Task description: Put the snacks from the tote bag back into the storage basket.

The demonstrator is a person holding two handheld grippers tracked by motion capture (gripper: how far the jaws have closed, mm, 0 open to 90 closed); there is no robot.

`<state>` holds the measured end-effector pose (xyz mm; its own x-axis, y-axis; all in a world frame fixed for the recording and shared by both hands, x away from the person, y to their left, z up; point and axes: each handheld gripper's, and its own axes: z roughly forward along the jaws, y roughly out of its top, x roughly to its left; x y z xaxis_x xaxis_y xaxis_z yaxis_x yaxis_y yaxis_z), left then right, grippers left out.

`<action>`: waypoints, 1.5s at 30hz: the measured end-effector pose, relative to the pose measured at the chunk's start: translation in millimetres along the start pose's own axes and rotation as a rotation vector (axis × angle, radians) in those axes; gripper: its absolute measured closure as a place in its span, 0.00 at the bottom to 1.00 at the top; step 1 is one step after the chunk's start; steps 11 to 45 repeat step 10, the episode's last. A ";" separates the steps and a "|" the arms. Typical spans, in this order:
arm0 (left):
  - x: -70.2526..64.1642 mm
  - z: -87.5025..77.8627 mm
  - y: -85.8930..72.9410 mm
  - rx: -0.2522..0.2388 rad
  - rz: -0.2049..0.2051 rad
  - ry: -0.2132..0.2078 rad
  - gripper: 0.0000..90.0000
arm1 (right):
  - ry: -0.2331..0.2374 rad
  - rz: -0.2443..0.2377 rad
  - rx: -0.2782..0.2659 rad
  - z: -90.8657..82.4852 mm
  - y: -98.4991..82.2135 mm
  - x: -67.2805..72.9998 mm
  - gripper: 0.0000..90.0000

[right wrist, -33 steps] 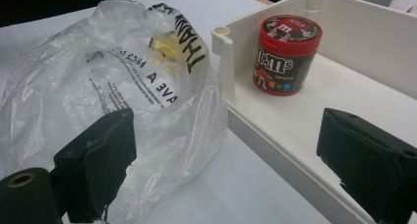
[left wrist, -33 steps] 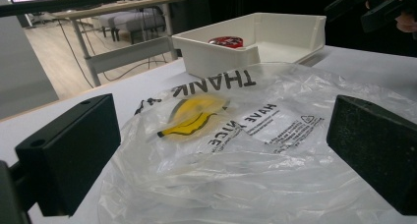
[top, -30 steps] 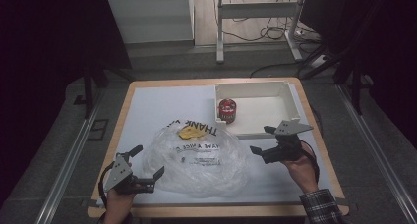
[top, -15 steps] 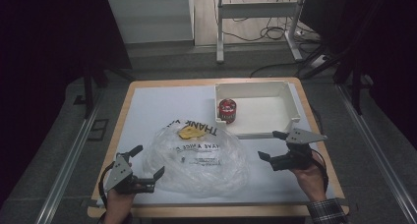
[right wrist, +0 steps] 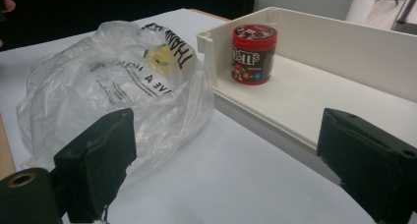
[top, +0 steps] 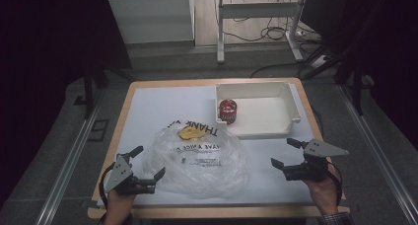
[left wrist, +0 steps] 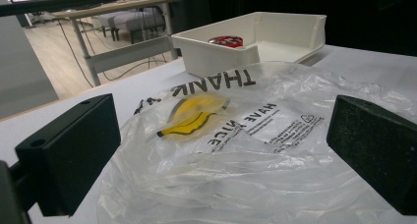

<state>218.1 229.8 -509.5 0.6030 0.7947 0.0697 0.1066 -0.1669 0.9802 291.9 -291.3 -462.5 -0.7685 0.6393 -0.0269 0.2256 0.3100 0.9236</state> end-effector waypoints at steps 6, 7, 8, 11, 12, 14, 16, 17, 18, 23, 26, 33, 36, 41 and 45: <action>0.0 0.1 0.0 0.000 0.000 0.001 0.00 | -0.030 0.007 -0.006 -11.9 -8.7 -0.7 0.09; 0.0 0.2 0.0 0.000 0.000 0.000 0.00 | -0.035 0.010 -0.007 -13.3 -10.1 -1.1 0.09; -0.1 0.3 0.1 0.000 0.000 0.001 0.00 | -0.036 0.015 -0.008 -14.5 -11.3 -1.5 0.09; 0.0 0.7 0.4 0.001 0.004 0.002 0.00 | -0.039 0.022 -0.010 -16.4 -12.6 -2.2 0.09; 0.0 0.7 0.4 0.001 0.004 0.002 0.00 | -0.039 0.022 -0.010 -16.4 -12.6 -2.2 0.09; 0.0 0.7 0.4 0.001 0.004 0.002 0.00 | -0.039 0.022 -0.010 -16.4 -12.6 -2.2 0.09; 0.0 0.7 0.4 0.001 0.004 0.002 0.00 | -0.039 0.022 -0.010 -16.4 -12.6 -2.2 0.09; 0.0 0.7 0.4 0.001 0.004 0.002 0.00 | -0.039 0.022 -0.010 -16.4 -12.6 -2.2 0.09; 0.0 0.7 0.4 0.001 0.004 0.002 0.00 | -0.039 0.022 -0.010 -16.4 -12.6 -2.2 0.09; 0.0 0.7 0.4 0.001 0.004 0.002 0.00 | -0.039 0.022 -0.010 -16.4 -12.6 -2.2 0.09; 0.0 0.7 0.4 0.001 0.004 0.002 0.00 | -0.039 0.022 -0.010 -16.4 -12.6 -2.2 0.09; 0.0 0.7 0.4 0.001 0.004 0.002 0.00 | -0.039 0.022 -0.010 -16.4 -12.6 -2.2 0.09; 0.0 0.7 0.4 0.001 0.004 0.002 0.00 | -0.039 0.022 -0.010 -16.4 -12.6 -2.2 0.09; 0.0 0.7 0.4 0.001 0.004 0.002 0.00 | -0.039 0.022 -0.010 -16.4 -12.6 -2.2 0.09; 0.0 0.7 0.4 0.001 0.004 0.002 0.00 | -0.039 0.022 -0.010 -16.4 -12.6 -2.2 0.09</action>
